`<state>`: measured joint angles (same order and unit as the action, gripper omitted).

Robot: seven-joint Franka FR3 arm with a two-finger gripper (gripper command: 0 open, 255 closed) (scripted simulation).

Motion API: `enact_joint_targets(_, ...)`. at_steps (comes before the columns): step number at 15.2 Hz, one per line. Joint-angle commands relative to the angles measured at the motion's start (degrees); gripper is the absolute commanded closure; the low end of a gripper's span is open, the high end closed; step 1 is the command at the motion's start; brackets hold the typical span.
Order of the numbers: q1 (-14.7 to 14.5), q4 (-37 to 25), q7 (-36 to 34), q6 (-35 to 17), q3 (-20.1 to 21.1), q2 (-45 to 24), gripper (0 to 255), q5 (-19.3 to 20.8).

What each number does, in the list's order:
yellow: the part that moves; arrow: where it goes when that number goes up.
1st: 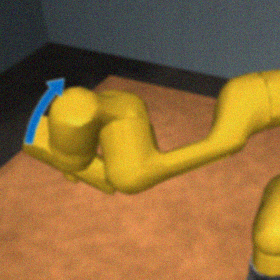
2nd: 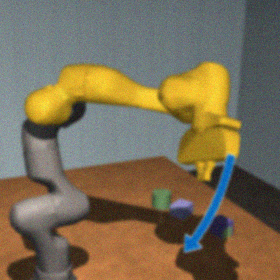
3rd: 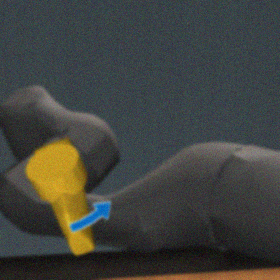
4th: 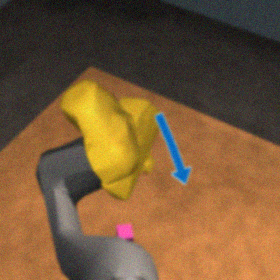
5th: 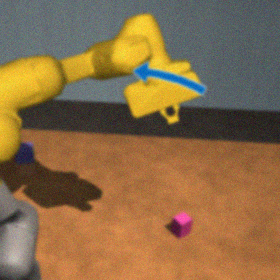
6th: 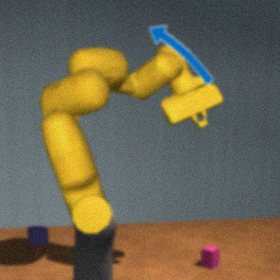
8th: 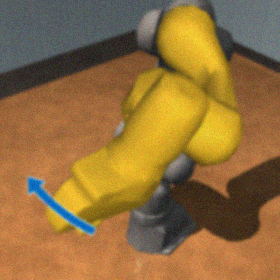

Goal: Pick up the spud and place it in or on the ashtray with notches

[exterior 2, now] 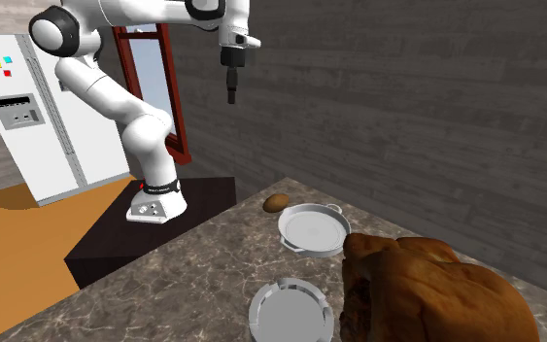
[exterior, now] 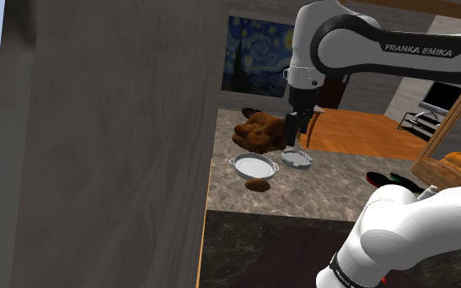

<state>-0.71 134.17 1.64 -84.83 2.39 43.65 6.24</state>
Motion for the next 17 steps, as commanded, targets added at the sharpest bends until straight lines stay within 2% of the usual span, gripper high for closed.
enact_joint_targets(1,0.0,0.0,0.0,0.0,0.0,0.0,0,0.0)
enact_joint_targets(9,1.19,10.92,6.14,-17.13,-7.22,-3.76,0,1.86)
enact_joint_targets(17,1.78,16.29,13.21,-35.71,-14.68,-15.01,0,2.15)
